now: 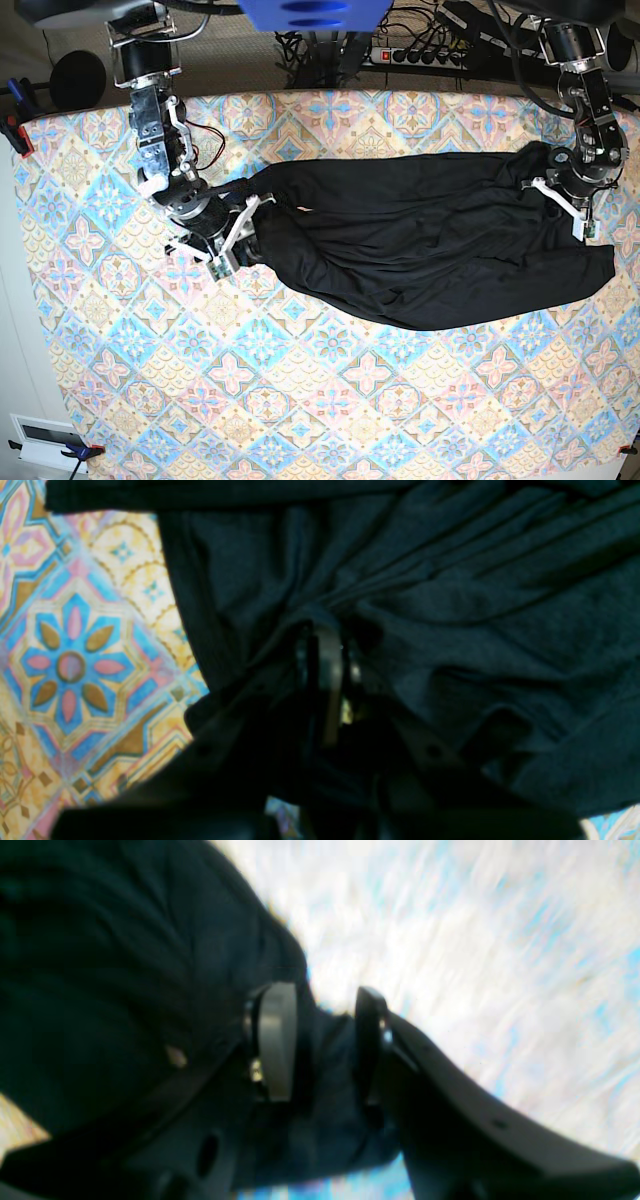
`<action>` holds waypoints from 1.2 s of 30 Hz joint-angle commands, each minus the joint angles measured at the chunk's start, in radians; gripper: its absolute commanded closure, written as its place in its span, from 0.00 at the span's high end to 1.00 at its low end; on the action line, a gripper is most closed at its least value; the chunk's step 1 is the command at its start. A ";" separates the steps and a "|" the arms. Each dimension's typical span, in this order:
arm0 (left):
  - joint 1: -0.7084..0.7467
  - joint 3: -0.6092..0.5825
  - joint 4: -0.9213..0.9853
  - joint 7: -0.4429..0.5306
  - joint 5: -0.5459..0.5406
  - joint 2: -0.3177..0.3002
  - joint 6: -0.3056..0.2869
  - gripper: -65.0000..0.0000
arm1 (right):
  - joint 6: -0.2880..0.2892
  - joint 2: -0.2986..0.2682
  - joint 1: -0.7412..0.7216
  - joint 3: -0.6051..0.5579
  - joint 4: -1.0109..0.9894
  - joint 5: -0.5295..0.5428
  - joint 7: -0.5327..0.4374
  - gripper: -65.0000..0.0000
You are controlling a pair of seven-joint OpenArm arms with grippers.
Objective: Layout the t-shirt on the table in an organized manner, then fold the t-shirt properly
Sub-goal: 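Grasp the shirt edge with the right gripper and drag it toward the left gripper, then move the left gripper along the shirt and grasp its other end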
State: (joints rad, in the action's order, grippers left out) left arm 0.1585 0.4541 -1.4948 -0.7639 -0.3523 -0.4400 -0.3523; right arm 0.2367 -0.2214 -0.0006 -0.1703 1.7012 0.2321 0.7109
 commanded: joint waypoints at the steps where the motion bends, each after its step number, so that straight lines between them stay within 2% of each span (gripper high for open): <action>1: -0.010 0.005 -0.016 0.016 -0.009 -0.020 0.000 0.00 | -0.001 -0.003 -0.043 0.004 0.012 0.011 -0.044 0.30; 4: -0.010 0.005 -0.016 -0.019 -0.012 -0.020 0.000 0.03 | 0.000 -0.003 -0.060 0.004 -0.016 0.060 -0.037 0.37; 8: -0.014 0.005 -0.016 -0.056 -0.017 -0.018 0.002 0.15 | 0.000 -0.003 -0.077 0.004 -0.065 0.141 -0.033 0.48; 11: -0.012 0.012 -0.016 -0.055 -0.017 0.007 0.000 0.27 | 0.000 -0.003 -0.077 0.004 -0.109 0.148 -0.033 0.46; 16: -0.012 0.012 -0.016 -0.056 -0.017 0.016 0.000 0.39 | 0.002 -0.003 -0.077 -0.058 -0.154 0.148 -0.040 0.45; 20: -0.014 0.012 -0.016 -0.056 -0.018 0.016 0.000 0.41 | 0.002 -0.003 -0.077 -0.105 -0.165 0.148 -0.041 0.45; 28: -0.018 0.042 -0.016 -0.053 -0.020 0.017 0.000 0.41 | 0.002 -0.003 -0.077 -0.110 -0.166 0.148 -0.037 0.45; 32: -0.020 0.125 -0.017 -0.053 -0.020 0.046 -0.001 0.41 | 0.002 -0.003 -0.077 -0.111 -0.166 0.148 -0.038 0.35; 36: -0.020 0.188 -0.017 -0.053 -0.020 0.051 -0.001 0.41 | 0.002 -0.003 -0.077 -0.111 -0.160 0.148 -0.040 0.13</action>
State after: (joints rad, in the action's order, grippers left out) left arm 0.1493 0.6315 -1.4948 -0.8371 -0.3649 -0.3687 -0.3527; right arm 0.2356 -0.2192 -0.0586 -0.2855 1.5196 0.3714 0.6930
